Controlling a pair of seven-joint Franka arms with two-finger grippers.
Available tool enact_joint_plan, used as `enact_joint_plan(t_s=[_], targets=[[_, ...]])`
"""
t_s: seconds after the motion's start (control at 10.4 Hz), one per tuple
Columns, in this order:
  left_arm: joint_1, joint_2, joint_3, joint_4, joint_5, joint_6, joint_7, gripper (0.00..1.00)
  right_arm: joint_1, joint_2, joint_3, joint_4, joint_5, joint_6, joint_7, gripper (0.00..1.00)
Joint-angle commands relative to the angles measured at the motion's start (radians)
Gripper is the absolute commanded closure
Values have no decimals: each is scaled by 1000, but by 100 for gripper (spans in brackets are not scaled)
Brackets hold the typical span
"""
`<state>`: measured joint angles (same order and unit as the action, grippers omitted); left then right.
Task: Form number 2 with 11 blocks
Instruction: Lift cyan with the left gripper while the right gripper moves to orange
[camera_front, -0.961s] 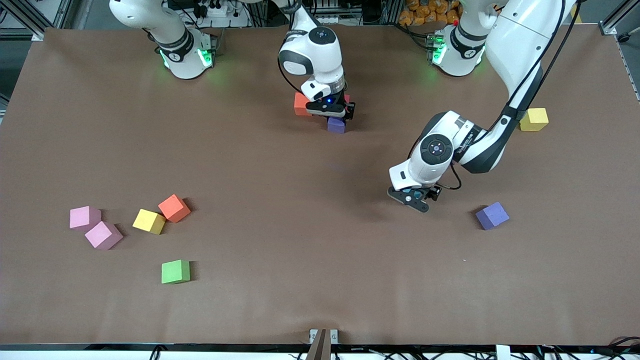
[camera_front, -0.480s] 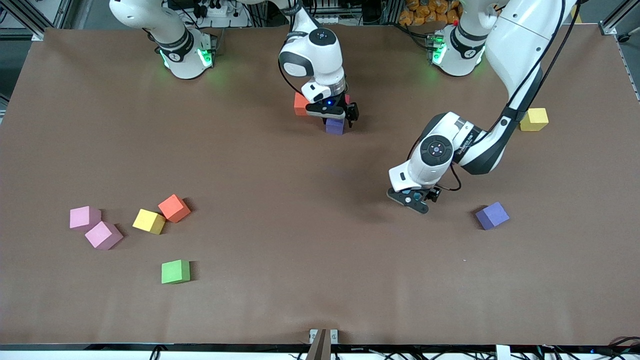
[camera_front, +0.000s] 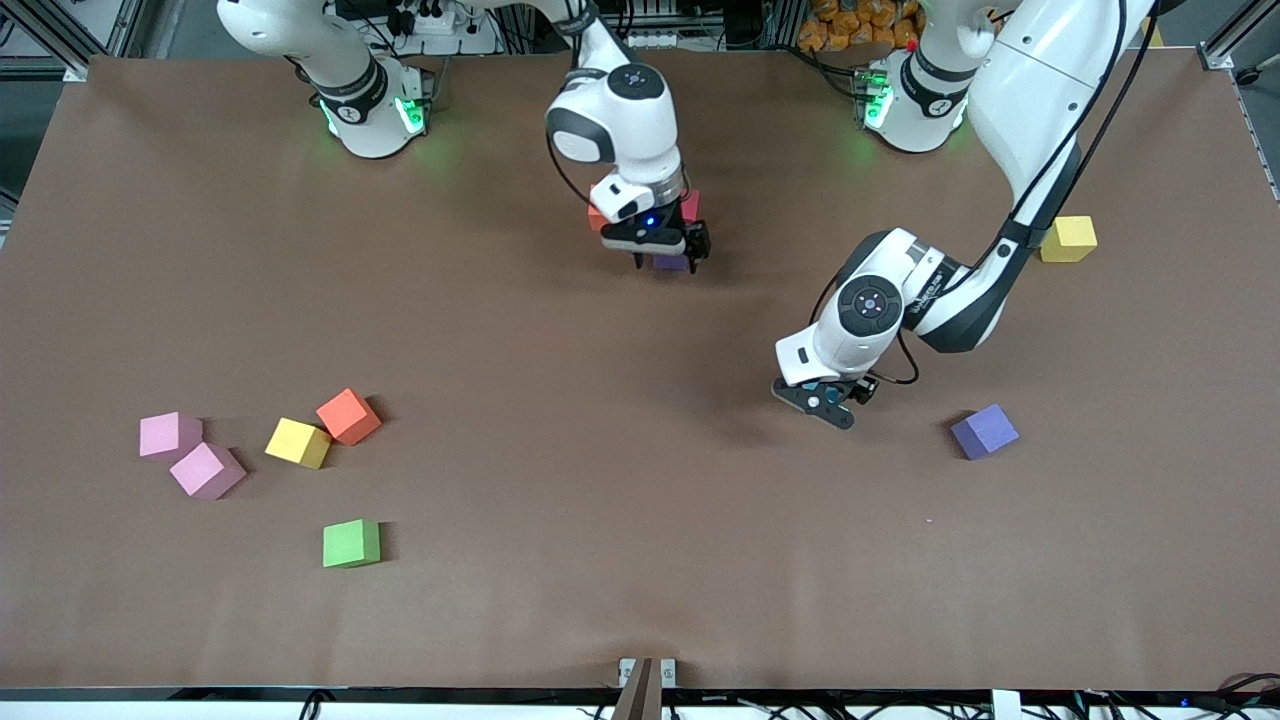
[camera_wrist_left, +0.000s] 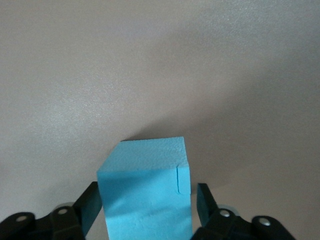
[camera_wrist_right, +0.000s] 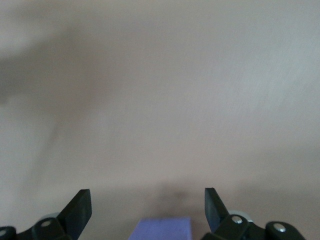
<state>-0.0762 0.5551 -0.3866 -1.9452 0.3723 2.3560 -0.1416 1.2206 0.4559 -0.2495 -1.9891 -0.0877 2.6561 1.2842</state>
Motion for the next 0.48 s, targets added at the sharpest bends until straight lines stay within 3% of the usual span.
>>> enact_joint_plan(t_s=[0.0,0.19,0.38], targets=[[-5,6,6,20,5,2,8,42,-145,-104,10,-22,-26,-79,-229,0],[-2,-6,5,23,3,2,2,53,-299,-128,15,-20,-15,-108,-485,0],[-5,-41,5,29,-67,-4,-3,53,-467,-125,19,-19,-9,-116,-755,0]])
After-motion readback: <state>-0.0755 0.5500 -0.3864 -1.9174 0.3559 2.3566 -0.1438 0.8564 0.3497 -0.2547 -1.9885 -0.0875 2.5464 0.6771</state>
